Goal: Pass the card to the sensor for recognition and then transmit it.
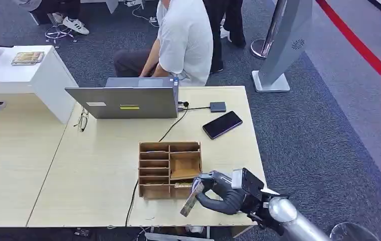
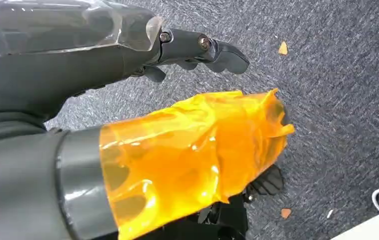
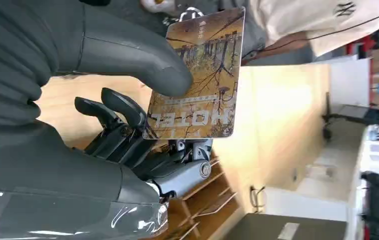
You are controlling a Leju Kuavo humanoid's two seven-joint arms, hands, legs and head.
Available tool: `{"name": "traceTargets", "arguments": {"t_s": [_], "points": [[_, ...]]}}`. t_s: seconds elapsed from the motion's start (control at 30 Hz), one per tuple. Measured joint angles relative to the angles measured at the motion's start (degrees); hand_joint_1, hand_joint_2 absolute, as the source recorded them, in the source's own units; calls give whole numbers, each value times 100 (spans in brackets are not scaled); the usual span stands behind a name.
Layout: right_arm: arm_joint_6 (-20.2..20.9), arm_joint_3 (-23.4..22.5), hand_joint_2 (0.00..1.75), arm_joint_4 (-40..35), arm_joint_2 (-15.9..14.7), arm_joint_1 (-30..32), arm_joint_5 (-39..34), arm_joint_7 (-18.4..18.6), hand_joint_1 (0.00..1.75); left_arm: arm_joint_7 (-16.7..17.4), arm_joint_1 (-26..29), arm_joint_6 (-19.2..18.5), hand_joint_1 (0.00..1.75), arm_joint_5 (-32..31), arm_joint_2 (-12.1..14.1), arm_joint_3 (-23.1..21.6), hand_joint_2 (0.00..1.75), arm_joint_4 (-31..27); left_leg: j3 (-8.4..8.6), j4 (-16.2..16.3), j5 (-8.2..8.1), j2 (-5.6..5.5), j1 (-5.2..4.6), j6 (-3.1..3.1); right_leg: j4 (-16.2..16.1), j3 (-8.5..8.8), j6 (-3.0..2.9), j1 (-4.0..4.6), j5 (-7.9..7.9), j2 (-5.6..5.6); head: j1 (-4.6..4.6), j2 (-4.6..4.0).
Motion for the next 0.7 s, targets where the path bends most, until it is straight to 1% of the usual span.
{"name": "traceTargets", "arguments": {"t_s": [0.17, 0.33, 0.53, 0.7], "points": [[-103, -26, 175, 31, -250, 92, 96, 13, 175, -7, 0, 96, 0, 0, 2, 42, 0, -2, 0, 0, 0, 0, 0, 0, 0, 0, 0, 0, 0, 0, 0, 0], [-157, -77, 175, 29, -398, 195, 133, 13, 175, -31, 0, 146, 0, 0, 7, 42, 0, -7, 0, 0, 0, 0, 0, 0, 0, 0, 0, 0, 0, 0, 0, 0], [-214, -164, 175, 9, -488, 297, 212, 26, 175, -37, 1, 203, 0, 0, 11, 42, 0, -26, 0, 0, 0, 0, 0, 0, 0, 0, 0, 0, 0, 0, 0, 0], [-350, -192, 175, -2, -520, 338, 335, 90, 175, -37, 3, 236, 0, 0, 37, 42, 0, -72, 0, 0, 0, 0, 0, 0, 0, 1, 0, 0, 0, 0, 0, 0]]}}
